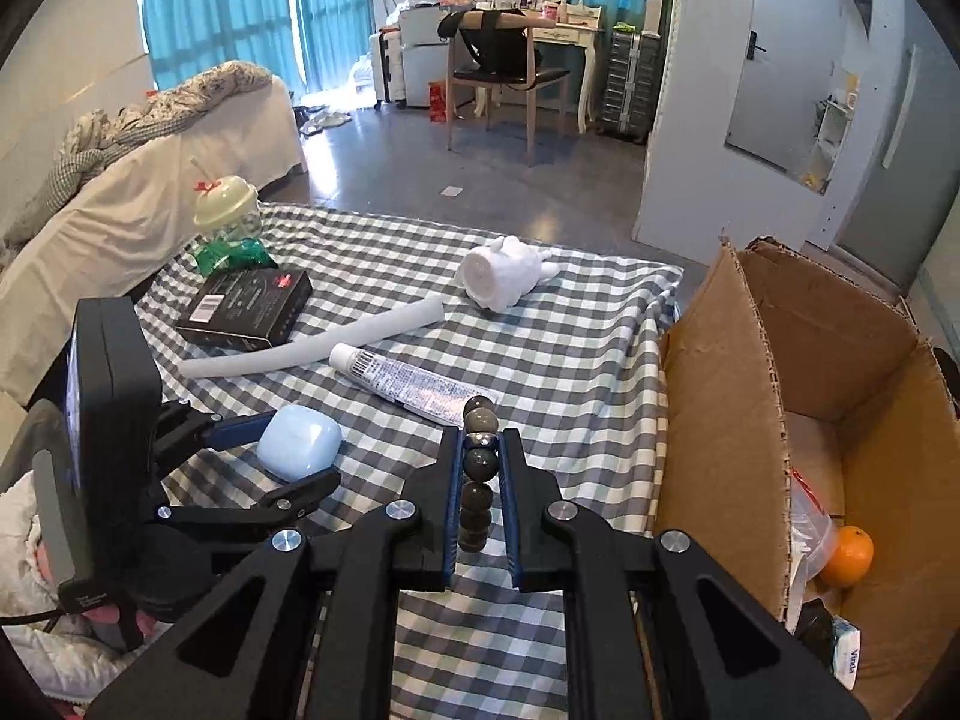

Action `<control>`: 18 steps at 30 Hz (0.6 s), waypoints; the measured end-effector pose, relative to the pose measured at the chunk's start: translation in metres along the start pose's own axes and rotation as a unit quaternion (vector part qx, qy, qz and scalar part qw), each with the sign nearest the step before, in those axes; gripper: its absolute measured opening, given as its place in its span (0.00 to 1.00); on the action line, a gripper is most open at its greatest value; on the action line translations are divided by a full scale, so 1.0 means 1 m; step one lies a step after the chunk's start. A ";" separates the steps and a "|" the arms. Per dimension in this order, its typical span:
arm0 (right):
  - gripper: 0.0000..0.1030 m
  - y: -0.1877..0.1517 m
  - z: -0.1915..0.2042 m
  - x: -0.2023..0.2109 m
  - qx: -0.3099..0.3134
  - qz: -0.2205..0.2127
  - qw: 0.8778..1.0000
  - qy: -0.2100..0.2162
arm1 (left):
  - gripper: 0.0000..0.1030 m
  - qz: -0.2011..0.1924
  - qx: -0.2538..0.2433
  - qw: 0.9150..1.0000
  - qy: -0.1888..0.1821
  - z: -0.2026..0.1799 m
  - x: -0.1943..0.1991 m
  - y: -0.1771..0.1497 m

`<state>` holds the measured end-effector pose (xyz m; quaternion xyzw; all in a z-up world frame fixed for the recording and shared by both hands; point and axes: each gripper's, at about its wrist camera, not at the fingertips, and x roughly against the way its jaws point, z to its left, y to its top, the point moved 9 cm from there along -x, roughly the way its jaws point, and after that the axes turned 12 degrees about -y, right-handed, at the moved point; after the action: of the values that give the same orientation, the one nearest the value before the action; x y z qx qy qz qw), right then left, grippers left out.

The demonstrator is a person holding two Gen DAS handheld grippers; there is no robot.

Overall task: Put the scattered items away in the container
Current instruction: 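Grasp the light blue earbud case with the left tool, then carry the earbud case with the left tool while the right carries the bracelet over the box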

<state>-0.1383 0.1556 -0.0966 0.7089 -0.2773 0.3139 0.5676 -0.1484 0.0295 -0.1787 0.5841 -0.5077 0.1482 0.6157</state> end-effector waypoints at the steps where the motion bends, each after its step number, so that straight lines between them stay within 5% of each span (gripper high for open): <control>1: 0.11 0.001 -0.001 0.002 -0.001 -0.002 1.000 0.000 | 0.53 -0.002 -0.002 1.000 0.002 -0.001 0.002 0.001; 14: 0.11 0.016 -0.043 0.048 -0.041 -0.053 0.998 0.001 | 0.54 -0.045 -0.076 0.996 -0.001 -0.064 0.037 0.061; 18: 0.11 0.032 -0.081 0.084 -0.053 -0.094 0.993 -0.042 | 0.54 -0.082 -0.114 0.990 -0.029 -0.115 0.057 0.102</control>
<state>-0.1177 0.2249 0.0002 0.7133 -0.2496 0.2137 0.6191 -0.1503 0.1341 -0.0527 0.5539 -0.4888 0.0213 0.6736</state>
